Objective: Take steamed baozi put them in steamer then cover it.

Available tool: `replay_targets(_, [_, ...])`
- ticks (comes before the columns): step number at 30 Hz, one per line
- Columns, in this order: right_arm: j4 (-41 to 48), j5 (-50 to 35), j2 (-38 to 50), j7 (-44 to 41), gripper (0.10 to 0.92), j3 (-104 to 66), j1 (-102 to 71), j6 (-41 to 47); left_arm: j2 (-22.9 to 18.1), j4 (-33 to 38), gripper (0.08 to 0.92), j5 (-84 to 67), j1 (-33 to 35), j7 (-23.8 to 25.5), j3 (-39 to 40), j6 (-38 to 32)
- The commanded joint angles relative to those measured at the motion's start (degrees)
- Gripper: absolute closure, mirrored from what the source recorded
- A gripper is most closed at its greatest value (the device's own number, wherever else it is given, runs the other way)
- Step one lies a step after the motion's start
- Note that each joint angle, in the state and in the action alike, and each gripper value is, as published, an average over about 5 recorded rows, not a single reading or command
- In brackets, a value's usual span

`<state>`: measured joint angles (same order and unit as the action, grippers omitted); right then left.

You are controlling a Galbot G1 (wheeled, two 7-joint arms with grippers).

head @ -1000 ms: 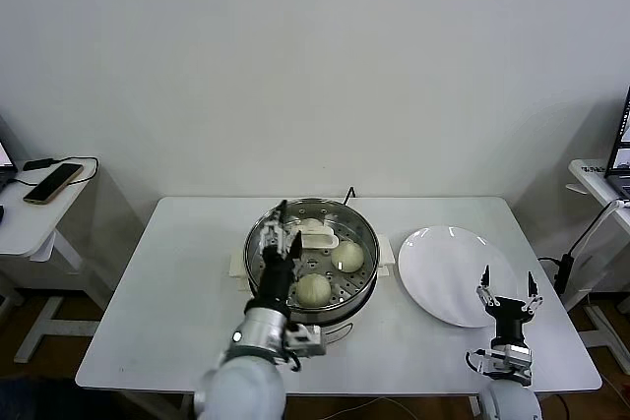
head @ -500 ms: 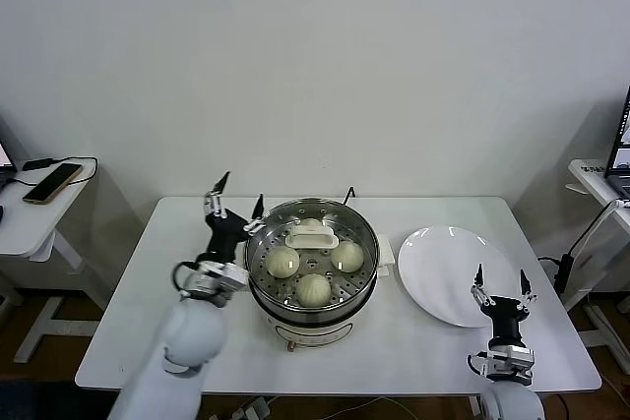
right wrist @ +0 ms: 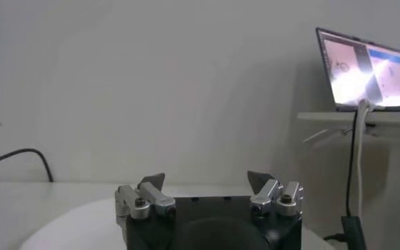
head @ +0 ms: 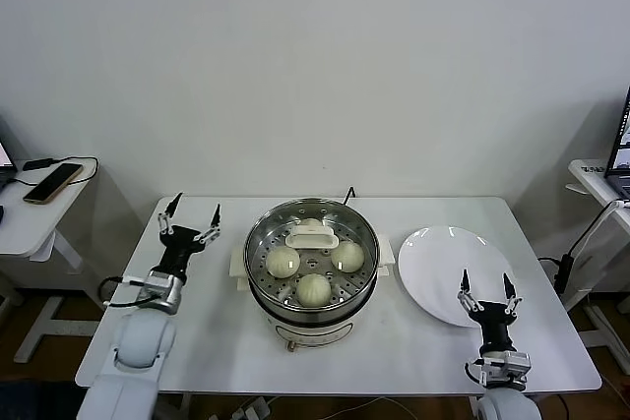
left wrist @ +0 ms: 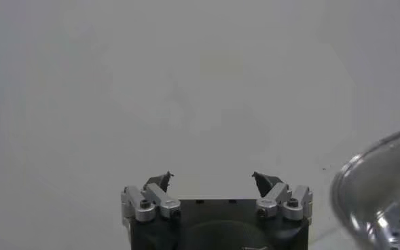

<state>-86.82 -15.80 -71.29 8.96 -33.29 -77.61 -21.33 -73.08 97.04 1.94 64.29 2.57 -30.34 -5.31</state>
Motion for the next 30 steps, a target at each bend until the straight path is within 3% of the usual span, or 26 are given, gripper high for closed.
replay_targets(1, [-2.47, -3.83, 0.03, -3.37, 0.203, 0.26, -2.25, 1.58, 0.43, -1.39, 0.177, -7.18, 7.2, 2.88, -4.35, -5.59])
replay_targets(30, [-2.66, -2.81, -2.98, -4.26, 0.203, -1.44, -3.8, 1.72, 0.19, 0.31, 0.177, -4.44, 13.04, 3.1, -3.39, -7.97])
